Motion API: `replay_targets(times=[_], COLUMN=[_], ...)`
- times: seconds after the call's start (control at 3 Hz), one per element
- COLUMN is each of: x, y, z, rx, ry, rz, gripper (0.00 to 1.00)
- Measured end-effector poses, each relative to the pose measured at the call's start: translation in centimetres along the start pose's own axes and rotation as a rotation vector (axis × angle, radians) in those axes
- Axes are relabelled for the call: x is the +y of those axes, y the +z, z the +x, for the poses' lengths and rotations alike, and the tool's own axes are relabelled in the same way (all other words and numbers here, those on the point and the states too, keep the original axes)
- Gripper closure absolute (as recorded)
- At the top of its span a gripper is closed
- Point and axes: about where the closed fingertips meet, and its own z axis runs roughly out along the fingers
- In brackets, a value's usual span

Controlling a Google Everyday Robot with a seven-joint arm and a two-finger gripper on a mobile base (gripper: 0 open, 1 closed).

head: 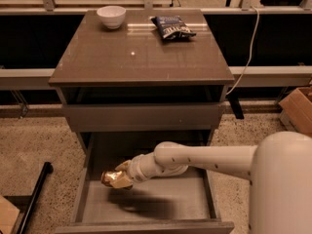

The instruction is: Pick orange can from middle drawer and place on counter

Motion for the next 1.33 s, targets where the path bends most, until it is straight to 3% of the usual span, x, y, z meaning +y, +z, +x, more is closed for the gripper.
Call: replay_targets(times=[0.33, 0.67, 1.0, 1.33], x=[3.1, 5.7, 5.6, 4.1], y=[-6.3, -12.6, -21.7, -28.4], z=[-1.7, -4.4, -11.9, -19.4], rx=[0.049, 0.090, 0.139, 0.173], ry=[-0.005, -0.050, -0.203, -0.355], rz=[0.023, 0.066, 0.204, 0.333], gripper=[1.00, 1.00, 1.00, 1.00])
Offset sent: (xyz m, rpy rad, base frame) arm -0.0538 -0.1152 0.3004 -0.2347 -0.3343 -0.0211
